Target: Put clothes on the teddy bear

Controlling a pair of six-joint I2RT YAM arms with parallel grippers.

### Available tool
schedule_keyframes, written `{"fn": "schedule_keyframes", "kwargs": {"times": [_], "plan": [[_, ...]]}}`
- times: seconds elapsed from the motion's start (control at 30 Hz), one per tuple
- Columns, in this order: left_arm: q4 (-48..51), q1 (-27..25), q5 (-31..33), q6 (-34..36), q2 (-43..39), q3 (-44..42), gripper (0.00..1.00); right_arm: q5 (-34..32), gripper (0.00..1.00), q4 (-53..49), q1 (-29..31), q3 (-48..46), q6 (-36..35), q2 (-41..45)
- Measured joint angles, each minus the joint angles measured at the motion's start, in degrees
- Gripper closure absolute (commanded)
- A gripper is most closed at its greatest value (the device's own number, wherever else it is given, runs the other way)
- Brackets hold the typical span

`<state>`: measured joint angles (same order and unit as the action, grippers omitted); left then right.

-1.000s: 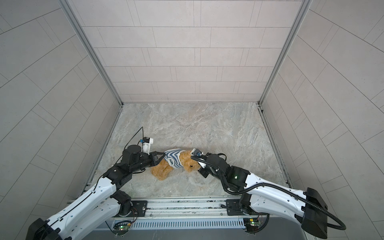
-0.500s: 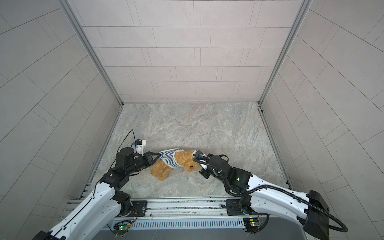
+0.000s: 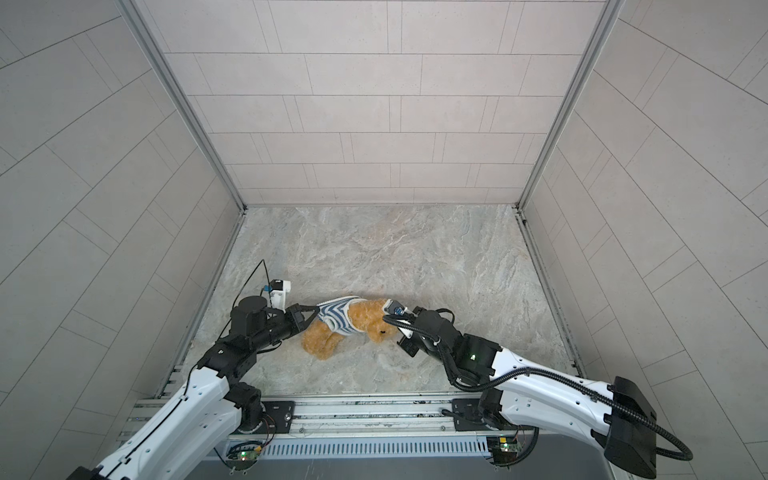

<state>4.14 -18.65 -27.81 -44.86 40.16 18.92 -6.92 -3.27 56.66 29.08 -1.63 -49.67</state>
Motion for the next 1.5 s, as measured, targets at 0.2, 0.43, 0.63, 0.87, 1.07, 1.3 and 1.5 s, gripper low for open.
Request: {"fn": "schedule_keyframes", "kwargs": {"times": [0.2,0.43,0.63,0.87,1.07,1.3,1.5], "plan": [[-0.96,-5.38,0.85,2.89,4.2,2.23,1.0,0.74,1.0,0.13,-0.11,1.01,-0.17,-1.97],[-3.39,-10.86,0.87,4.02,10.43,3.3,1.0,3.69,1.0,1.9,-0.2,2.08,-0.26,-4.33],[-6.6,-14.82,-0.55,3.98,11.91,3.39,1.0,4.39,1.0,2.23,-0.2,2.08,-0.28,-4.33],[-5.81,-15.1,0.83,4.33,10.12,3.39,1.0,4.44,1.0,2.08,-0.22,2.08,-0.52,-2.93],[-1.25,-9.42,3.39,5.18,6.69,3.45,0.83,4.5,1.0,-0.04,-0.2,2.56,1.14,-0.5],[4.17,-8.11,6.12,8.63,3.76,5.42,0.51,6.64,1.0,-6.78,-4.17,10.01,8.26,-7.1],[6.49,-9.2,7.96,10.32,0.52,7.02,0.48,8.92,1.0,-10.64,-9.33,16.0,13.66,-15.63]]}}
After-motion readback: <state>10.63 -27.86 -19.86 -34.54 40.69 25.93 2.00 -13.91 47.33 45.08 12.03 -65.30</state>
